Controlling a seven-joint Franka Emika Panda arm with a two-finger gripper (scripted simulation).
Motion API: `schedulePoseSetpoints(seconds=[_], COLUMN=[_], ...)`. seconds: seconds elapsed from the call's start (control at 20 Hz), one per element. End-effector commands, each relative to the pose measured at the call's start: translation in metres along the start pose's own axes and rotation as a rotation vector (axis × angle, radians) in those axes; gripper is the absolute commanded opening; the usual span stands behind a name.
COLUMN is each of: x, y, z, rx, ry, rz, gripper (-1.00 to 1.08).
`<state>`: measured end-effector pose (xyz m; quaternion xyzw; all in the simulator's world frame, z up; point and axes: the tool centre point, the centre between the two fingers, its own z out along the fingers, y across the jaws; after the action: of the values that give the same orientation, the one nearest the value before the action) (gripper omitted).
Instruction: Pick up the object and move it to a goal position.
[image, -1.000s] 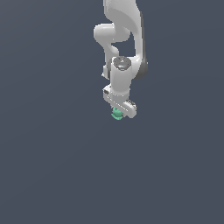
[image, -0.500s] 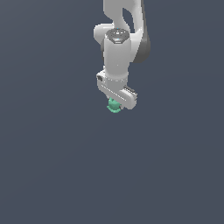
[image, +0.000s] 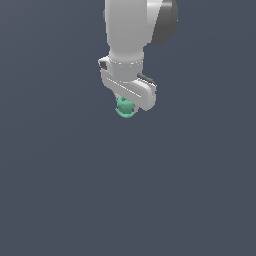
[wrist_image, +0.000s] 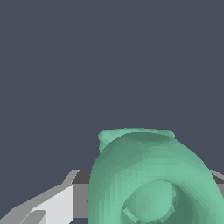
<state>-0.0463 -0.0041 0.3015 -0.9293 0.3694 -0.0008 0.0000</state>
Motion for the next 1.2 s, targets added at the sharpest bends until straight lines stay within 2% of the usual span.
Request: schedulePoseSetpoints(seconds=[0.0,0.6,1.15], x=[0.008,0.042,0.060], y=[-0.001,-0.006,-0.010], z=[-0.025,-0.118,-0.163], rx=[-0.001,-0.001,-0.001], ry=[0.000,-0.001,-0.001], rz=[0.000,-0.001,-0.002], gripper=[-1.00,-1.00,-1.00])
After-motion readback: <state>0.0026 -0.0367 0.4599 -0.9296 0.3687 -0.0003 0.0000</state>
